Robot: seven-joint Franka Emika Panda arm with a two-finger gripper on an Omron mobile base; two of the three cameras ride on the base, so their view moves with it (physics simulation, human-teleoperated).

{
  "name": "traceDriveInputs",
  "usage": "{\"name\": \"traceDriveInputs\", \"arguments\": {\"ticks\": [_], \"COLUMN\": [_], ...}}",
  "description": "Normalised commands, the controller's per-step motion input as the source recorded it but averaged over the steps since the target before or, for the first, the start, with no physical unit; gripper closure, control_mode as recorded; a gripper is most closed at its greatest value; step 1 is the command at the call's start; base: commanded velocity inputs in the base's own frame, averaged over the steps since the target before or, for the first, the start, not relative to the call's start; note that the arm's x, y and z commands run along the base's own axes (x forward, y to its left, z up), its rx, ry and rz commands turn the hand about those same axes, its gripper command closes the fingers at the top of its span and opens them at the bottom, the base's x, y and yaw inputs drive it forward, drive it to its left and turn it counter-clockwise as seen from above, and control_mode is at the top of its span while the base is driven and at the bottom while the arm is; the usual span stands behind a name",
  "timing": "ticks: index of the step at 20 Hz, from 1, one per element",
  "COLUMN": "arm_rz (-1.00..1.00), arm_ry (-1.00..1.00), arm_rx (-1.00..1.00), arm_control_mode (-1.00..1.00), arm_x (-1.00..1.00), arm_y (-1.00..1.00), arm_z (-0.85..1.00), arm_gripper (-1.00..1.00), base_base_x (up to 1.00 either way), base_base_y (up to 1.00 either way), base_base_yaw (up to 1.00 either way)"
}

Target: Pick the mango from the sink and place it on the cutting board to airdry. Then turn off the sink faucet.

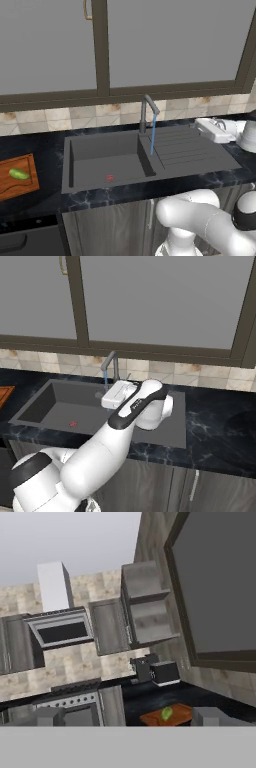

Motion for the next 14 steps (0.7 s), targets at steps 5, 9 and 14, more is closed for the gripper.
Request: {"name": "traceDriveInputs", "arguments": {"ticks": [5,9,14], "arm_rz": [0.0,0.0,-0.02], "arm_ry": [-0.02,-0.04,-0.03], "arm_rx": [0.0,0.0,0.0], "arm_control_mode": [-1.0,-1.0,-1.0], "arm_x": [0.12,0.17,0.23], "arm_y": [0.15,0.18,0.03], "arm_z": [-0.08,-0.07,-0.04], "arm_gripper": [-1.0,-1.0,-1.0], "base_base_x": [0.0,0.0,0.0], "base_base_y": [0.0,0.0,0.0], "base_base_yaw": [0.0,0.0,0.0]}}
